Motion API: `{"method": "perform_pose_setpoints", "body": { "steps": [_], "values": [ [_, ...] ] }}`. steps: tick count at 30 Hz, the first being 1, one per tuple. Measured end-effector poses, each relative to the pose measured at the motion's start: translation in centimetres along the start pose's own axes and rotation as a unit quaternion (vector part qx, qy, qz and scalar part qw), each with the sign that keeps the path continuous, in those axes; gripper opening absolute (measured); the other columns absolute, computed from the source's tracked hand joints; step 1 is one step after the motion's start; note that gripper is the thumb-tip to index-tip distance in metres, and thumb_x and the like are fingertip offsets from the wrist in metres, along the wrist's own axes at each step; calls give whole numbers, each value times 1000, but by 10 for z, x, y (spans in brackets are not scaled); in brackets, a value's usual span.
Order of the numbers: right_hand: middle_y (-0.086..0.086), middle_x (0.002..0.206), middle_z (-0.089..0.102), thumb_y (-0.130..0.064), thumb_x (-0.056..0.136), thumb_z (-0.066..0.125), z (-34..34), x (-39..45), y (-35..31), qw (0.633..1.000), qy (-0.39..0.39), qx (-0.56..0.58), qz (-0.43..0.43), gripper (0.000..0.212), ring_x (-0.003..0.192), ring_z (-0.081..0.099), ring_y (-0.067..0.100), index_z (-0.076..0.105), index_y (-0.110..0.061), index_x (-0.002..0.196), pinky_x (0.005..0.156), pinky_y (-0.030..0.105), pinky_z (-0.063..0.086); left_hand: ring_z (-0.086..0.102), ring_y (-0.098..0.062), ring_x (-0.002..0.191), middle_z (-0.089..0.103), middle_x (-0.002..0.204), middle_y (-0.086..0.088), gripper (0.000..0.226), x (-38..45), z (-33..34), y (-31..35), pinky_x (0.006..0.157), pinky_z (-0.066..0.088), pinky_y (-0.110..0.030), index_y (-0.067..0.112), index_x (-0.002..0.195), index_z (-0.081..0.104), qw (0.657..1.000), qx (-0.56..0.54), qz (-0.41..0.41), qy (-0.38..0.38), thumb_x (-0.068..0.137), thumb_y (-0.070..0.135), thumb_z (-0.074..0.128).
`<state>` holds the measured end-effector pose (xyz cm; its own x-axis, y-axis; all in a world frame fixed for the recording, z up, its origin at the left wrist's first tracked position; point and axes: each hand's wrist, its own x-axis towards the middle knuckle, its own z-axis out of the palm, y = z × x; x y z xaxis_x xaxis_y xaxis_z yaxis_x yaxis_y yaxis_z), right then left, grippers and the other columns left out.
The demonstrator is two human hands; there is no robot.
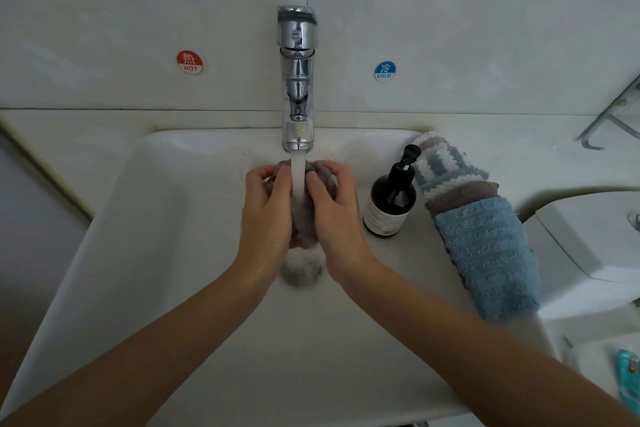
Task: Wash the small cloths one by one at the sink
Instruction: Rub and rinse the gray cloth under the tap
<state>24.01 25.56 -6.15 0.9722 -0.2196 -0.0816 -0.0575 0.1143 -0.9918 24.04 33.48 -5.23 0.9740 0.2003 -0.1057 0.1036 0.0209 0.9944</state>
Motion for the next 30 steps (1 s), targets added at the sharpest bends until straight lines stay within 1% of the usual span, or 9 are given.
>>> {"method": "perform_pose_setpoints", "body": {
  "steps": [4,7,13,16,21,23,26,28,30],
  "values": [
    [-10,96,68,-33,96,56,3,-6,1,1000,-22,-14,-10,10,91,68,7,56,-35,105,86,40,59,69,-7,78,67,93,9,22,-9,2,0,58,59,-36,33,105,49,1000,-20,5,-17,91,49,55],
    [-11,83,69,-36,95,57,6,-9,2,1000,2,-11,-11,7,85,70,9,57,-30,97,81,44,60,69,-6,77,69,87,9,30,-11,5,-2,58,59,-36,30,105,53,1000,-11,10,3,87,54,57],
    [4,73,66,-49,93,53,9,-5,2,998,35,-45,13,40,77,68,23,59,-13,78,78,46,58,66,-7,71,68,77,3,24,-6,7,-8,68,53,-29,21,87,63,998,33,47,34,95,40,52],
    [6,63,62,-47,90,58,10,-2,0,999,11,-25,33,42,64,65,21,60,-12,67,69,46,58,65,-13,71,67,74,0,27,-7,9,-6,64,52,-28,15,83,65,996,46,70,39,97,33,50],
    [16,84,71,-51,89,53,6,-1,0,998,-5,-11,64,42,82,72,32,66,-11,86,73,58,59,59,-9,50,60,54,5,35,-6,8,0,50,46,-28,19,66,60,999,25,25,5,97,31,50],
    [11,84,71,-54,90,51,4,-1,1,998,-14,-37,55,39,82,72,29,62,-17,90,74,55,60,63,-14,54,65,61,1,35,-4,5,0,54,51,-33,15,77,62,1000,27,11,-6,98,38,47],
    [2,89,72,-51,89,61,3,-1,-2,998,-44,-36,36,30,86,71,19,62,-22,98,79,49,60,70,-28,77,69,81,-8,48,2,2,-2,68,58,-46,17,88,62,1000,14,5,-21,92,59,39],
    [-4,76,69,-46,87,66,1,0,-3,996,-79,-49,15,25,78,70,15,64,-22,86,79,47,60,70,-30,84,69,89,-10,60,4,-1,-1,76,57,-53,19,92,59,1000,-6,-13,-17,79,72,34],
    [-7,65,64,-39,87,67,1,-3,-3,994,-93,-57,1,20,70,67,12,62,-25,75,77,45,60,68,-27,88,68,93,-9,59,6,-4,1,80,56,-55,21,96,55,1000,10,-3,-4,81,73,31]
  ]
}}
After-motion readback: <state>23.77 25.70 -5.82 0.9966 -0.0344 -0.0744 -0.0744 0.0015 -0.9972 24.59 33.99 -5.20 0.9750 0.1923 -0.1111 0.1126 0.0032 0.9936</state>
